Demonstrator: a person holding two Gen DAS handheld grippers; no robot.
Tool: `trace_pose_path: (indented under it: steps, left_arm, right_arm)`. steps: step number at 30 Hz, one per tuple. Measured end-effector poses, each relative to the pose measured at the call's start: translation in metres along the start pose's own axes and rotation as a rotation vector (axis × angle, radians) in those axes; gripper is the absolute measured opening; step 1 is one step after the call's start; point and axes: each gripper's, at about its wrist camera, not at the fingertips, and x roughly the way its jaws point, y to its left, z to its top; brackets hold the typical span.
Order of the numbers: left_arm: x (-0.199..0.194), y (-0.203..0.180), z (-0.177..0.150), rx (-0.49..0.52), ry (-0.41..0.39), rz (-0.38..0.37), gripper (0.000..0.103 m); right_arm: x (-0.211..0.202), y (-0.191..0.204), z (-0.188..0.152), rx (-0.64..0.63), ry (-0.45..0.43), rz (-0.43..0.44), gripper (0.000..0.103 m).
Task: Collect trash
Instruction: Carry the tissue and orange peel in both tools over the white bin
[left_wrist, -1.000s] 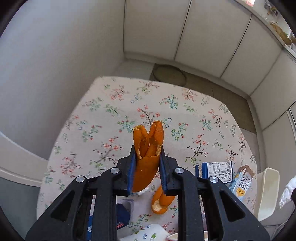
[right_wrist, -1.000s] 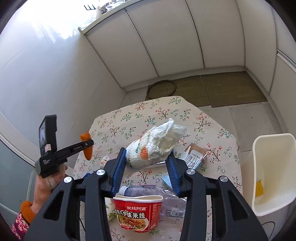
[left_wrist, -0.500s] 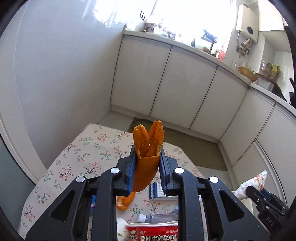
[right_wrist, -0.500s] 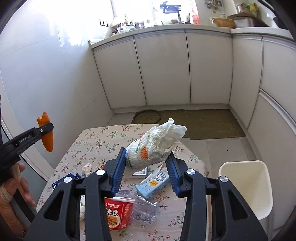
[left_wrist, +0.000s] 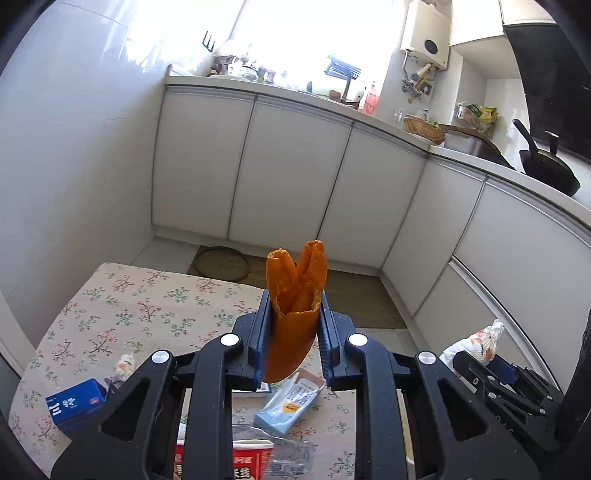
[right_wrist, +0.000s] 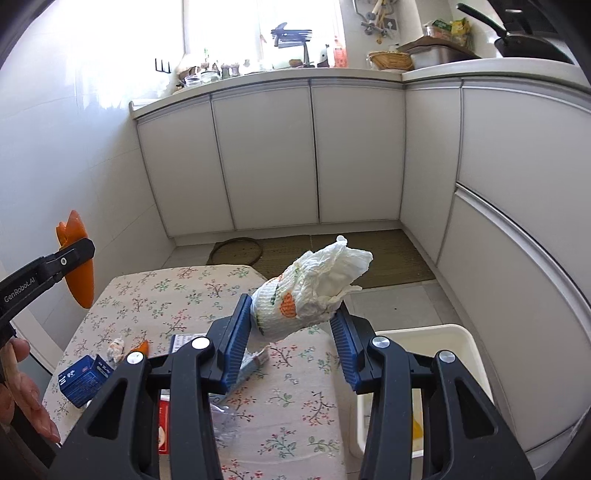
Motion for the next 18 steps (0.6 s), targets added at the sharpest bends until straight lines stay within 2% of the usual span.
trace_pose_path:
  steps: [5, 11, 18]
  left_arm:
    - [0.009, -0.027, -0.006, 0.023, 0.010, -0.042, 0.022]
    - [0.019, -0.055, -0.018, 0.064, 0.033, -0.067, 0.022]
    - [0.029, -0.082, -0.030, 0.096, 0.069, -0.092, 0.022]
  right_arm:
    - [0.000, -0.032, -0.001, 0.030, 0.003, -0.061, 0.043]
    - [0.007, -0.072, -0.005, 0.043, 0.020, -0.172, 0.043]
    - [0.024, -0.107, -0.013, 0.054, 0.081, -0.252, 0.046]
